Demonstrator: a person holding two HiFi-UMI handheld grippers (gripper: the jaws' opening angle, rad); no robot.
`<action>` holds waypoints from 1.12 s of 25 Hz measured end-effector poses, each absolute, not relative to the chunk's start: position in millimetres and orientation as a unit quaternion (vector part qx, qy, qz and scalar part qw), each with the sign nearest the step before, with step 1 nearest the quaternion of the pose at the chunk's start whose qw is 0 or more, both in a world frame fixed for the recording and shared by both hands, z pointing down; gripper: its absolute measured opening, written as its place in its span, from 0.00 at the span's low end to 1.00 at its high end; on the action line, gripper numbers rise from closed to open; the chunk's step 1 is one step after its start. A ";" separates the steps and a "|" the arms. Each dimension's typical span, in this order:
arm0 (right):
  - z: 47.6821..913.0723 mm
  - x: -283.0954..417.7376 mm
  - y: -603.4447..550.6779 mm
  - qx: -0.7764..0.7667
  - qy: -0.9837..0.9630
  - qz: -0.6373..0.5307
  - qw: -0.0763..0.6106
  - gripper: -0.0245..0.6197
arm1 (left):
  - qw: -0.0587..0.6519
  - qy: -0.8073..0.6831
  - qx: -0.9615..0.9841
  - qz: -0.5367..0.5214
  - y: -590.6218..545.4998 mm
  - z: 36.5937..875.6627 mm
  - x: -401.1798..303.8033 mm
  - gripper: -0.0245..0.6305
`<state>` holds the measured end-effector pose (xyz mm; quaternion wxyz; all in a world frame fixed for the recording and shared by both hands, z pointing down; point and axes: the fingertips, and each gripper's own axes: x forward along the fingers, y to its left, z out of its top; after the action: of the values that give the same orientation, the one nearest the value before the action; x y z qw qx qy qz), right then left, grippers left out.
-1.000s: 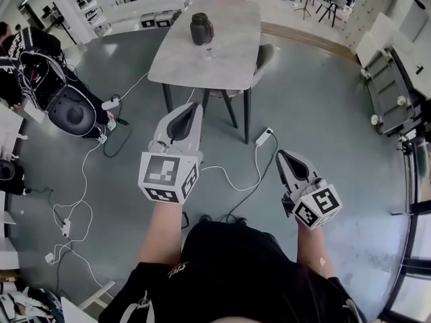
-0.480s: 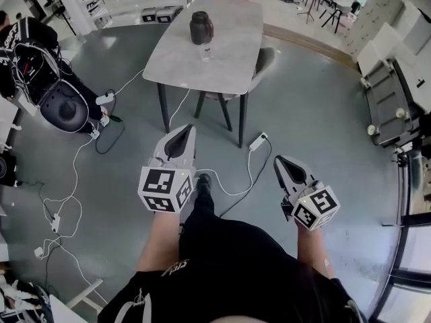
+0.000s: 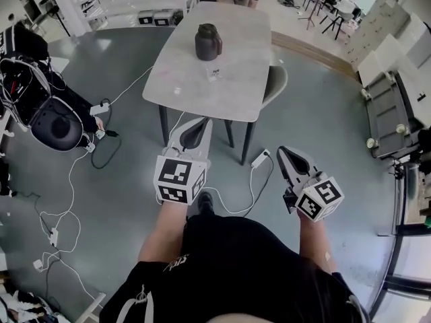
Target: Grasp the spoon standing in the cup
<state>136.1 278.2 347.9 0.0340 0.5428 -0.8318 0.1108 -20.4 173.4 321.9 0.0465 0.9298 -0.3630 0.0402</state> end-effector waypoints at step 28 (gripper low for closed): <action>372.7 207.8 -45.9 0.465 -0.872 0.156 0.005 0.03 | 0.054 -0.490 0.868 0.060 -123.9 321.2 7.2 0.05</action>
<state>207.8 -45.9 372.7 0.0055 0.4647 -0.8715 0.1562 7.2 -123.9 321.2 0.0541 0.8677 -0.4904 0.0599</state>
